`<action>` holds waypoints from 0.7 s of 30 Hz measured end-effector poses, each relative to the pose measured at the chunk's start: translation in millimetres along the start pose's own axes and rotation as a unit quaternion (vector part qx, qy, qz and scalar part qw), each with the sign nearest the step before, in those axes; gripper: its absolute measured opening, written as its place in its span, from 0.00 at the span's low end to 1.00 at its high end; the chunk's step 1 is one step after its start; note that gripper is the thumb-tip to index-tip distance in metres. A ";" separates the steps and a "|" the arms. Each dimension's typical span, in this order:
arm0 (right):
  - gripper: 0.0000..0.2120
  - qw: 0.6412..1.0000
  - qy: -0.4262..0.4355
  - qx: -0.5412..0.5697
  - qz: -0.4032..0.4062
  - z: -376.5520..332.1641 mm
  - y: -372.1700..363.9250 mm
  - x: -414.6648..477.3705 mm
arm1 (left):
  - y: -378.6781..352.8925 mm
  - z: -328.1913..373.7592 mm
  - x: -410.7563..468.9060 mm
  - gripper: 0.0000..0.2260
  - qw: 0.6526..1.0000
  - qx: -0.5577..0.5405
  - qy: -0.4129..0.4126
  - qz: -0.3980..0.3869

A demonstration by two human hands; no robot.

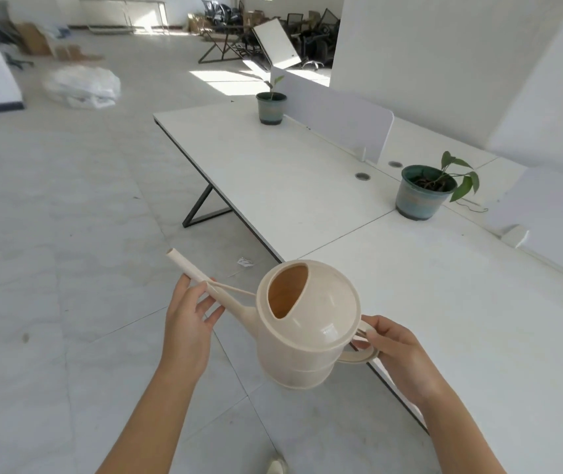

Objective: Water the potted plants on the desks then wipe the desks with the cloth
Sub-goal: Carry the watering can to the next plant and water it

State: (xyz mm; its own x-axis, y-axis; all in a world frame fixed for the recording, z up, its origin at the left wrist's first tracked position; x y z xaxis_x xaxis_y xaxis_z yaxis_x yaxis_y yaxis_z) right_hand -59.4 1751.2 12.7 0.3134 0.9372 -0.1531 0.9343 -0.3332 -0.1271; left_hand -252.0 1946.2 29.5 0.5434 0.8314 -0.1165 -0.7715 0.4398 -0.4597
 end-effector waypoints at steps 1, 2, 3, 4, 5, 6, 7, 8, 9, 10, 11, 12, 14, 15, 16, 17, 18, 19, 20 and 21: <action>0.16 1.000 -0.001 -0.001 -0.008 -3.9 2.4 17.7 | -0.2 3.8 17.9 0.18 1.000 -0.002 -0.002 0.003; 0.16 1.000 -0.004 0.002 -0.011 -7.2 5.9 35.3 | -0.8 6.9 35.0 0.18 1.000 -0.004 -0.004 0.005; 0.13 1.000 -0.007 0.003 -0.009 -9.8 10.3 52.0 | -1.7 8.9 51.1 0.17 1.000 -0.006 -0.006 0.005; 0.10 1.000 -0.006 0.007 -0.007 -13.4 13.6 66.5 | -3.1 10.3 65.5 0.14 1.000 -0.008 -0.008 0.004; 0.10 1.000 -0.006 0.007 -0.001 -15.8 17.3 79.6 | -5.3 11.2 78.9 0.11 1.000 -0.010 -0.007 0.002; 0.11 1.000 -0.008 0.007 0.006 -17.3 21.6 91.2 | -7.9 11.6 92.7 0.09 1.000 -0.011 -0.005 0.000; 0.11 1.000 -0.009 0.006 0.015 -19.0 25.7 101.9 | -10.8 10.7 107.5 0.09 1.000 -0.014 -0.002 -0.003; 0.11 1.000 -0.011 0.006 0.023 -21.2 29.7 111.0 | -14.1 9.3 122.4 0.10 1.000 -0.018 0.000 -0.007; 0.11 0.999 -0.012 0.007 0.031 -23.3 33.8 119.9 | -17.8 7.5 137.7 0.11 1.000 -0.023 0.001 -0.014; 0.11 0.999 -0.014 0.008 0.040 -25.5 37.9 128.3 | -22.0 5.3 153.1 0.13 0.999 -0.025 0.003 -0.022; 0.11 0.999 -0.015 0.009 0.051 -26.8 42.1 136.5 | -25.7 2.0 169.5 0.14 0.999 -0.024 0.007 -0.031; 0.12 0.998 -0.015 0.010 0.063 -28.3 45.9 144.4 | -29.6 -1.5 186.6 0.14 0.999 -0.022 0.012 -0.042; 0.17 0.995 -0.013 0.012 0.097 -31.2 54.9 159.2 | -40.3 -8.1 221.8 0.12 0.997 -0.020 0.027 -0.076; 0.19 0.993 -0.011 0.012 0.119 -33.2 58.8 166.0 | -46.5 -11.6 239.4 0.11 0.994 -0.020 0.036 -0.097; 0.19 0.990 -0.008 0.015 0.143 -35.7 61.8 171.9 | -52.9 -15.1 256.7 0.10 0.992 -0.021 0.047 -0.117; 0.18 0.985 -0.004 0.019 0.169 -37.1 64.8 177.3 | -59.7 -17.5 272.8 0.10 0.989 -0.023 0.060 -0.134; 0.16 0.980 0.002 0.029 0.198 -39.1 66.6 182.1 | -66.6 -18.3 288.7 0.09 0.986 -0.021 0.071 -0.150; 0.13 0.974 0.010 0.035 0.225 -41.4 68.1 187.3 | -74.8 -17.5 304.1 0.09 0.982 -0.017 0.079 -0.172; 0.10 0.967 0.016 0.040 0.252 -44.4 69.2 191.2 | -84.2 -16.1 317.7 0.09 0.977 -0.013 0.087 -0.196; 0.09 0.960 0.020 0.045 0.275 -47.3 68.9 193.9 | -92.9 -15.6 329.6 0.09 0.971 -0.009 0.096 -0.221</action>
State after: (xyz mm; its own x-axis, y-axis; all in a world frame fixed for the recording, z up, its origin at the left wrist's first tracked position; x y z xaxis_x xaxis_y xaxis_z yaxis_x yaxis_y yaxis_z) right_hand 73.8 1914.8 20.7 0.7631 0.6198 -0.1830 0.6078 -0.7845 -0.1229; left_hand 4.0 2174.1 20.0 0.8726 0.4840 -0.0654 -0.4443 0.7312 -0.5176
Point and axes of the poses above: each hand's wrist, its own x-axis towards the middle knuckle, its own y-axis out of the back of the hand, z = x × y, the point moved 6 cm from there along x, towards the middle knuckle, and after that the axes turned 12 degrees about -z, right-handed, at the moved point
